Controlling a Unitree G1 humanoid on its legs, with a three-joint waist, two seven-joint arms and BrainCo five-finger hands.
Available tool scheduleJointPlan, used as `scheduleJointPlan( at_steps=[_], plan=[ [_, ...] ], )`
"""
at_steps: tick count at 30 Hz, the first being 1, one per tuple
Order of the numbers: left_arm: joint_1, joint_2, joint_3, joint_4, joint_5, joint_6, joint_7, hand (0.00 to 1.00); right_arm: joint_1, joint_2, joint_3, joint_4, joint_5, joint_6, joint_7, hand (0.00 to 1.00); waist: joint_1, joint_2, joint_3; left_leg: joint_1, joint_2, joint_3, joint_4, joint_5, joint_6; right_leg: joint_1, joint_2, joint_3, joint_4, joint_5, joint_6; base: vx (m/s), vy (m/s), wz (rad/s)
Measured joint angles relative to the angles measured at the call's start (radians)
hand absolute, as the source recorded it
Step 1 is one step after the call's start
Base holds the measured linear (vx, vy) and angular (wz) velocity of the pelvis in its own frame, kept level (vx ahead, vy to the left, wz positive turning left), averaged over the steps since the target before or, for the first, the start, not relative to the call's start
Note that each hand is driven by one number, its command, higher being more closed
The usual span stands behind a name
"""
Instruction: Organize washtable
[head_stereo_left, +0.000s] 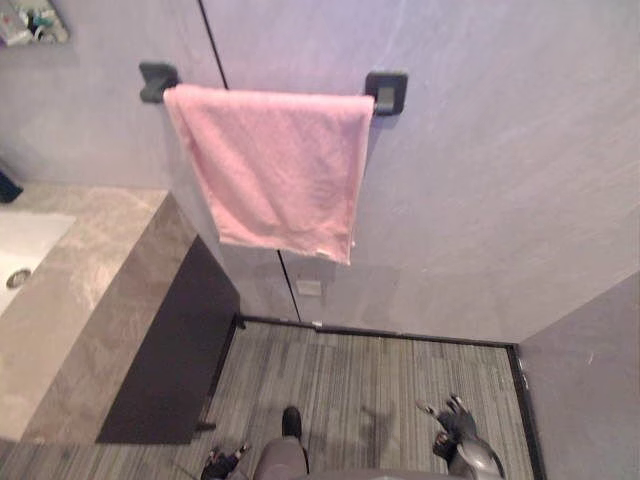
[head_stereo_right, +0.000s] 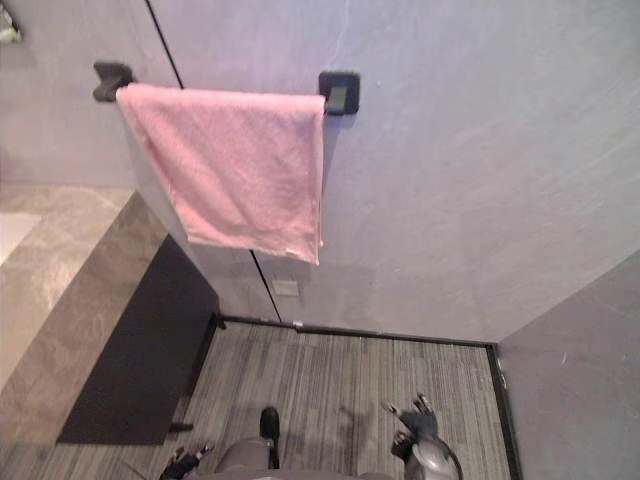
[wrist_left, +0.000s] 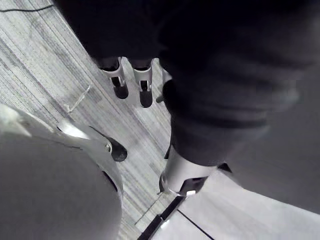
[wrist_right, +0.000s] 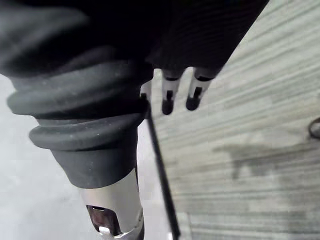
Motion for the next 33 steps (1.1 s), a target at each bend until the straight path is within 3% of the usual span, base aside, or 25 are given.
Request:
scheduleJointPlan(
  at_steps=[2, 3, 4, 6, 7, 9, 10, 12, 13, 14, 15, 16, 17, 18, 19, 20, 22, 23, 26, 27, 29, 30, 31, 32, 33],
  plan=[
    [-0.005, 0.008, -0.033, 0.0, -0.006, 0.0, -0.001, 0.0, -0.004, -0.017, 0.01, 0.022, -0.023, 0.0, -0.003, 0.0, 0.001, 0.015, 0.022, -0.004, 0.016, -0.036, -0.004, 0.034, -0.011, 0.007, 0.029, -0.03, 0.016, -0.001, -0.02, -0.25, -0.091, 0.57],
    [-0.004, 0.009, -0.043, 0.001, -0.004, 0.002, -0.001, 0.0, -0.01, -0.032, 0.009, 0.044, -0.038, 0.0, -0.009, 0.0, -0.002, 0.027, 0.028, 0.0, 0.017, -0.059, -0.059, 0.106, -0.025, -0.002, 0.043, -0.052, 0.029, 0.0, -0.04, -0.3, -0.088, 0.67],
    [-0.005, 0.022, -0.047, 0.001, -0.003, 0.002, -0.004, 0.0, -0.008, -0.041, 0.005, 0.065, -0.049, 0.002, -0.019, 0.0, -0.013, 0.006, 0.036, 0.0, 0.002, -0.082, -0.135, 0.193, -0.069, -0.026, 0.017, -0.097, 0.032, -0.004, -0.08, -0.35, -0.044, 0.98],
    [-0.016, 0.035, -0.035, -0.005, -0.004, 0.004, -0.005, 0.0, -0.007, -0.041, -0.043, 0.105, -0.056, 0.007, -0.022, 0.0, -0.026, -0.024, 0.054, -0.061, -0.047, -0.038, 0.112, 0.038, 0.036, -0.059, -0.052, -0.156, 0.067, -0.002, -0.081, -0.3, 0.011, 0.84],
    [-0.006, 0.04, -0.035, -0.004, -0.003, 0.004, -0.004, 0.0, 0.028, -0.048, -0.056, 0.119, -0.059, 0.013, -0.019, 0.0, -0.026, -0.037, 0.054, -0.063, -0.054, 0.005, 0.285, -0.079, 0.058, -0.069, -0.088, -0.178, 0.067, 0.011, -0.068, -0.23, 0.006, 0.52],
    [0.001, 0.04, -0.035, 0.001, 0.004, 0.004, -0.005, 0.0, 0.068, -0.048, -0.067, 0.121, -0.07, 0.014, -0.017, 0.0, -0.033, -0.029, 0.051, -0.045, -0.013, 0.037, 0.434, -0.194, 0.06, -0.081, -0.11, -0.222, 0.069, 0.022, -0.059, -0.24, 0.108, 0.82],
    [0.006, 0.052, -0.03, 0.007, 0.033, 0.005, -0.008, 0.0, 0.092, -0.052, -0.085, 0.126, -0.093, 0.019, -0.017, 0.0, -0.049, -0.025, 0.049, -0.03, 0.057, 0.052, 0.537, -0.259, 0.061, -0.093, -0.126, -0.292, 0.093, 0.025, -0.055, -0.19, 0.2, 1.16],
    [0.01, 0.054, -0.026, 0.012, 0.058, 0.006, -0.013, 0.0, 0.117, -0.047, -0.106, 0.129, -0.11, 0.026, -0.015, 0.0, -0.061, -0.006, 0.042, -0.023, 0.146, 0.084, 0.554, -0.264, 0.063, -0.114, -0.146, -0.385, 0.161, 0.025, -0.055, -0.1, 0.162, 1.41],
    [0.016, 0.063, -0.024, 0.006, 0.06, 0.005, -0.014, 0.0, 0.116, -0.037, -0.132, 0.131, -0.116, 0.031, -0.015, 0.0, -0.075, -0.013, 0.05, -0.013, 0.088, 0.132, 0.45, -0.264, 0.082, -0.178, -0.161, -0.399, 0.256, 0.01, -0.051, -0.15, 0.094, 2.28],
    [0.01, 0.078, -0.02, 0.018, 0.064, 0.005, -0.013, 0.0, 0.113, -0.024, -0.144, 0.166, -0.118, 0.037, -0.005, 0.0, -0.114, -0.051, 0.026, 0.057, 0.022, 0.035, 0.178, -0.221, 0.018, -0.202, -0.108, -0.353, 0.15, -0.023, -0.063, -0.16, 0.027, 2.41],
    [0.008, 0.089, -0.008, 0.022, 0.065, 0.005, -0.012, 0.0, 0.114, -0.009, -0.146, 0.177, -0.118, 0.038, -0.001, 0.0, -0.134, -0.082, 0.015, 0.067, -0.002, 0.053, 0.167, -0.232, 0.059, -0.197, -0.106, -0.355, 0.045, 0.037, -0.128, -0.14, -0.064, 2.51],
    [-0.005, 0.089, 0.007, 0.049, 0.059, 0.014, -0.004, 0.0, 0.116, -0.012, -0.165, 0.172, -0.116, 0.033, -0.001, 0.0, -0.13, -0.066, 0.02, 0.085, 0.076, 0.119, 0.319, -0.294, 0.087, -0.183, -0.128, -0.416, 0.05, 0.108, -0.101, -0.05, 0.056, 2.04],
    [0.009, 0.085, 0.011, 0.049, 0.055, 0.012, -0.002, 0.0, 0.114, -0.011, -0.165, 0.171, -0.115, 0.027, 0.004, 0.0, -0.134, -0.067, 0.016, 0.138, 0.128, 0.127, 0.328, -0.279, 0.061, -0.187, -0.177, -0.442, 0.079, 0.104, -0.092, -0.03, 0.148, 1.8],
    [0.012, 0.085, 0.011, 0.049, 0.055, 0.013, -0.002, 0.0, 0.114, -0.011, -0.165, 0.17, -0.115, 0.022, 0.005, 0.0, -0.139, -0.064, 0.013, 0.166, 0.147, 0.119, 0.301, -0.26, 0.037, -0.195, -0.205, -0.46, 0.099, 0.103, -0.088, -0.05, 0.342, 1.57],
    [0.015, 0.075, 0.004, 0.047, 0.054, 0.013, -0.003, 0.0, 0.114, -0.023, -0.168, 0.171, -0.114, 0.015, 0.005, 0.0, -0.142, -0.047, -0.004, 0.225, 0.164, 0.103, 0.182, -0.127, 0.003, -0.22, -0.253, -0.481, 0.143, 0.102, -0.065, -0.07, 0.389, 1.4],
    [0.016, 0.053, -0.011, 0.043, 0.054, 0.012, -0.002, 0.0, 0.104, -0.046, -0.172, 0.177, -0.112, 0.012, 0.004, 0.0, -0.14, -0.028, -0.017, 0.27, 0.131, 0.052, 0.059, -0.091, -0.074, -0.242, -0.302, -0.485, 0.165, 0.099, -0.041, -0.07, 0.435, 1.23],
    [0.014, 0.052, -0.033, 0.044, 0.054, 0.012, -0.002, 0.0, 0.09, -0.047, -0.182, 0.179, -0.102, 0.005, 0.004, 0.0, -0.157, -0.029, -0.017, 0.273, 0.083, 0.078, -0.01, -0.147, -0.136, -0.245, -0.368, -0.494, 0.164, 0.135, 0.013, -0.08, 0.477, 0.93],
    [0.015, 0.06, -0.05, 0.044, 0.054, 0.012, -0.001, 0.0, 0.09, -0.039, -0.191, 0.185, -0.091, 0.002, 0.002, 0.0, -0.163, -0.035, -0.02, 0.29, 0.061, 0.109, -0.054, -0.18, -0.144, -0.235, -0.402, -0.514, 0.154, 0.157, 0.035, -0.09, 0.47, 0.67],
    [0.012, 0.083, -0.077, 0.061, 0.057, 0.011, -0.001, 0.0, 0.093, -0.016, -0.192, 0.187, -0.073, 0.0, 0.001, 0.0, -0.164, -0.052, -0.027, 0.311, 0.002, 0.141, -0.086, -0.216, -0.102, -0.216, -0.445, -0.511, 0.099, 0.239, 0.046, -0.09, 0.374, 0.1],
    [0.013, 0.089, -0.079, 0.062, 0.065, 0.01, 0.0, 0.0, 0.097, -0.009, -0.192, 0.184, -0.073, 0.0, 0.0, 0.0, -0.162, -0.063, -0.034, 0.311, -0.02, 0.142, -0.072, -0.225, -0.086, -0.196, -0.455, -0.508, 0.052, 0.296, 0.037, -0.13, 0.248, -0.05],
    [0.013, 0.095, -0.078, 0.072, 0.085, 0.007, 0.006, 0.0, 0.102, -0.001, -0.191, 0.181, -0.073, 0.004, -0.005, 0.0, -0.162, -0.06, -0.035, 0.303, -0.038, 0.146, -0.049, -0.245, -0.054, -0.172, -0.454, -0.488, -0.007, 0.376, 0.006, -0.15, 0.234, 0.01],
    [0.014, 0.095, -0.076, 0.077, 0.096, 0.002, 0.017, 0.0, 0.107, 0.008, -0.191, 0.171, -0.073, 0.012, -0.016, 0.0, -0.162, -0.054, -0.035, 0.295, -0.044, 0.144, -0.049, -0.248, -0.048, -0.172, -0.443, -0.447, -0.029, 0.417, -0.042, -0.13, 0.204, 0.22],
    [0.016, 0.095, -0.069, 0.079, 0.097, 0.002, 0.022, 0.0, 0.111, 0.009, -0.19, 0.165, -0.072, 0.014, -0.018, 0.0, -0.161, -0.051, -0.037, 0.282, -0.05, 0.125, -0.051, -0.25, -0.022, -0.18, -0.417, -0.37, -0.036, 0.446, -0.061, -0.13, 0.203, 0.31],
    [0.019, 0.099, -0.066, 0.079, 0.099, 0.001, 0.025, 0.0, 0.112, 0.01, -0.19, 0.166, -0.072, 0.015, -0.018, 0.0, -0.161, -0.051, -0.039, 0.274, -0.045, 0.111, -0.053, -0.256, -0.011, -0.185, -0.396, -0.317, -0.035, 0.441, -0.056, -0.09, 0.113, 0.42],
    [0.019, 0.109, -0.044, 0.087, 0.103, 0.001, 0.028, 0.0, 0.113, 0.012, -0.189, 0.167, -0.073, 0.021, -0.018, 0.0, -0.16, -0.054, -0.041, 0.255, -0.035, 0.087, -0.05, -0.252, -0.001, -0.19, -0.347, -0.216, -0.006, 0.37, -0.015, -0.04, 0.014, 0.54]
  ],
)
